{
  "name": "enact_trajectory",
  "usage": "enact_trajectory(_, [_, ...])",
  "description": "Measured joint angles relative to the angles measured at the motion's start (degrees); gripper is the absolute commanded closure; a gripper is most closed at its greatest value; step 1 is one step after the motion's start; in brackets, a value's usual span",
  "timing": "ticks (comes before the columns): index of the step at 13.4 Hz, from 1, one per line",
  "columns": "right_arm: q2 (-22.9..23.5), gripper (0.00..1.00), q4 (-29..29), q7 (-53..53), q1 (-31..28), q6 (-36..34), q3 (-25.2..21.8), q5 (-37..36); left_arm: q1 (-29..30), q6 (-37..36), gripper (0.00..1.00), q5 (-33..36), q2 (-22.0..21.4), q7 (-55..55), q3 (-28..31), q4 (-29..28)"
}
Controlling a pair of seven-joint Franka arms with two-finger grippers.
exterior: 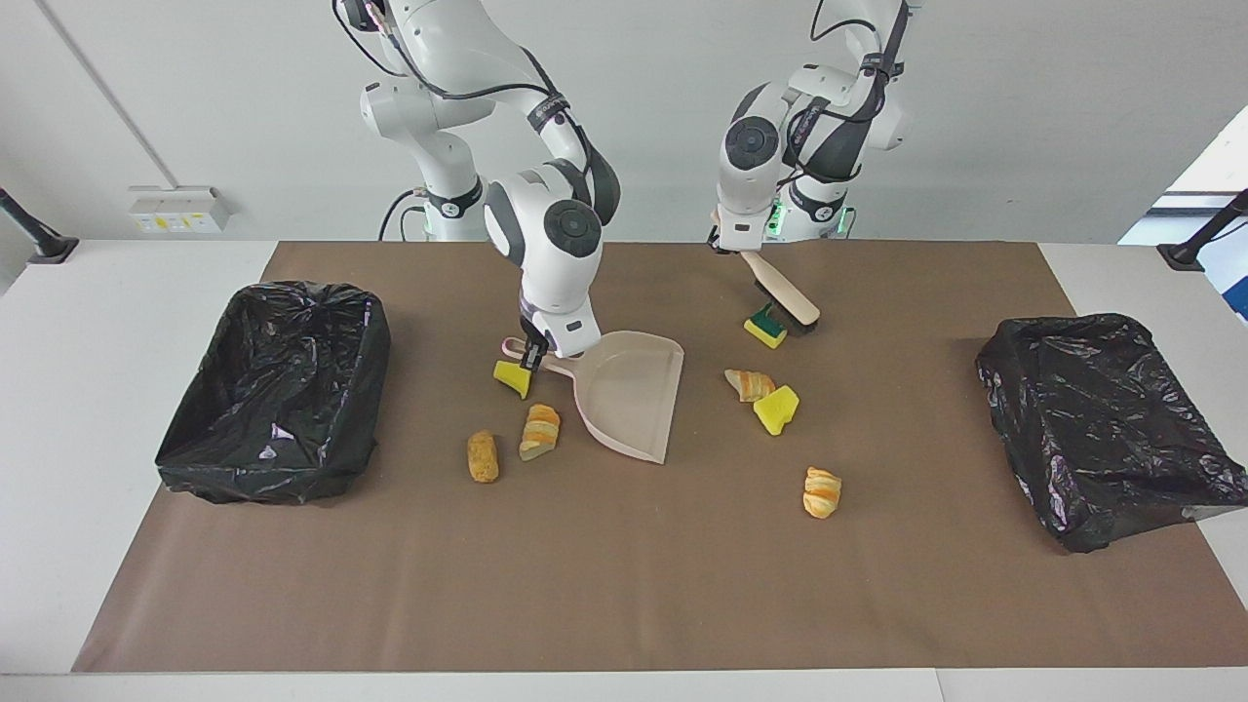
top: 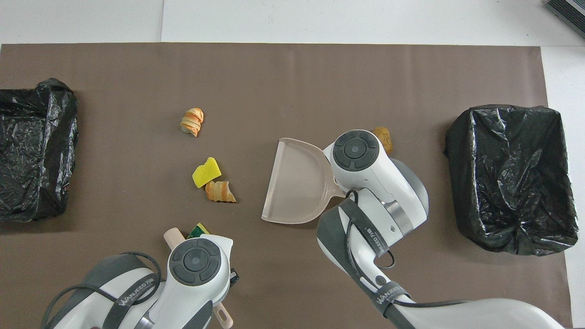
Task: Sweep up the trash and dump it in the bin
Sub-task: 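Sweep the bread and sponges toward the dustpan with the left gripper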
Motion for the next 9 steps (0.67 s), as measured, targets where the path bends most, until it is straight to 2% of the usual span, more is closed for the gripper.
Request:
enact_trajectory(4, [0.00,1.00,-0.06,0.16,0.00,0.00,0.00,0.00,2.79,5.75,1.00,-0.22,2.89,7.23,0.61,1.67])
enact_trajectory(9, [-0.02,1.00,0.29,1.16,0.49,-1.55,-0.01,0.00,5.53,9.78,1.00,-0.25,8.57,23.19,0.67,8.76])
